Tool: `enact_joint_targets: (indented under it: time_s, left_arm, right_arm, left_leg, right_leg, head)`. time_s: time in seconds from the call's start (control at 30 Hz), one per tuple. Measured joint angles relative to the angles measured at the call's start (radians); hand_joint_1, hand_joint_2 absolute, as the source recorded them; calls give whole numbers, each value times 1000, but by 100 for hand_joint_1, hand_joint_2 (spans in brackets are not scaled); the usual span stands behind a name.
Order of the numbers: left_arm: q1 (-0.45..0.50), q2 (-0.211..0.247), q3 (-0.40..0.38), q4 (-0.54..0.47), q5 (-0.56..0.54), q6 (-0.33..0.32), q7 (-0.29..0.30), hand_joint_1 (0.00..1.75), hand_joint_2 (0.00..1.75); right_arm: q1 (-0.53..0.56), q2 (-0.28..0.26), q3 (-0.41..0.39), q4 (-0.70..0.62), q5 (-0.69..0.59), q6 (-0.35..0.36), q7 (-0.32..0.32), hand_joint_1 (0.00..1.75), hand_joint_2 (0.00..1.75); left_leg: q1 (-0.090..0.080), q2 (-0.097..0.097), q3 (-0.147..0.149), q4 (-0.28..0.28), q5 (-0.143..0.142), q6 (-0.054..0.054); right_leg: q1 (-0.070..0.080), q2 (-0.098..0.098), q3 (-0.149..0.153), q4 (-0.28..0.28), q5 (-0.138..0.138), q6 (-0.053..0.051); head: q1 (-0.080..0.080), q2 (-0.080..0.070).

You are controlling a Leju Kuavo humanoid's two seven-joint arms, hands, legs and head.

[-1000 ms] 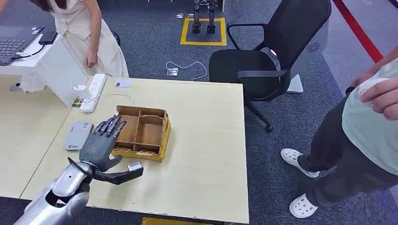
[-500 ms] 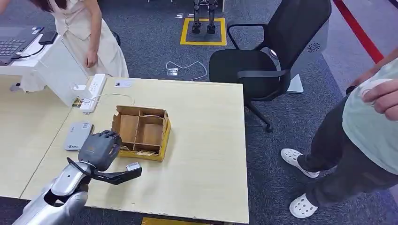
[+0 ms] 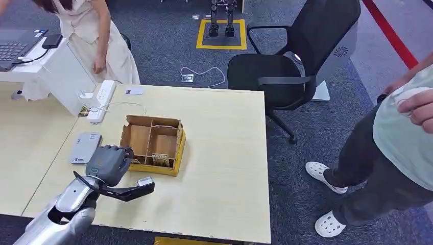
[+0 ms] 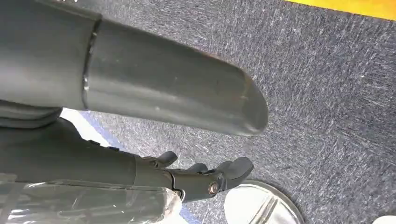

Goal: Pass the card to the sensor for recognition and then transmit it.

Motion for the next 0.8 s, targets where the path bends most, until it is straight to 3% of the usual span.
enact_joint_targets:
  time_s: [0.6, 0.63, 0.67, 0.7, 0.8]
  left_arm:
    - [0, 0, 0, 4, 9, 3, -3, 173, 175]
    - [0, 0, 0, 4, 9, 3, -3, 164, 175]
    - [0, 0, 0, 4, 9, 4, -3, 19, 175]
    - [0, 0, 0, 5, 9, 5, -3, 0, 175]
    - [0, -1, 0, 5, 9, 11, -3, 0, 175]
  right_arm:
    - [8, 6, -24, 19, 17, 20, -14, 0, 0]
    - [8, 6, -25, 20, 17, 20, -14, 0, 0]
    - [9, 6, -27, 21, 17, 20, -15, 0, 0]
    - [9, 6, -28, 22, 17, 21, -18, 0, 0]
    - [10, 8, -32, 30, 20, 29, -31, 0, 0]
  left_leg:
    - [0, 0, 0, 0, 0, 0]
    - [0, 0, 0, 0, 0, 0]
    - [0, 0, 0, 0, 0, 0]
    - [0, 0, 0, 0, 0, 0]
    - [0, 0, 0, 0, 0, 0]
  right_leg:
    - [0, 0, 0, 0, 0, 0]
    - [0, 0, 0, 0, 0, 0]
    - [0, 0, 0, 0, 0, 0]
    - [0, 0, 0, 0, 0, 0]
    - [0, 0, 0, 0, 0, 0]
  head:
    - [0, 0]
    - [0, 0]
    - [0, 0]
    - [0, 0]
    - [0, 0]
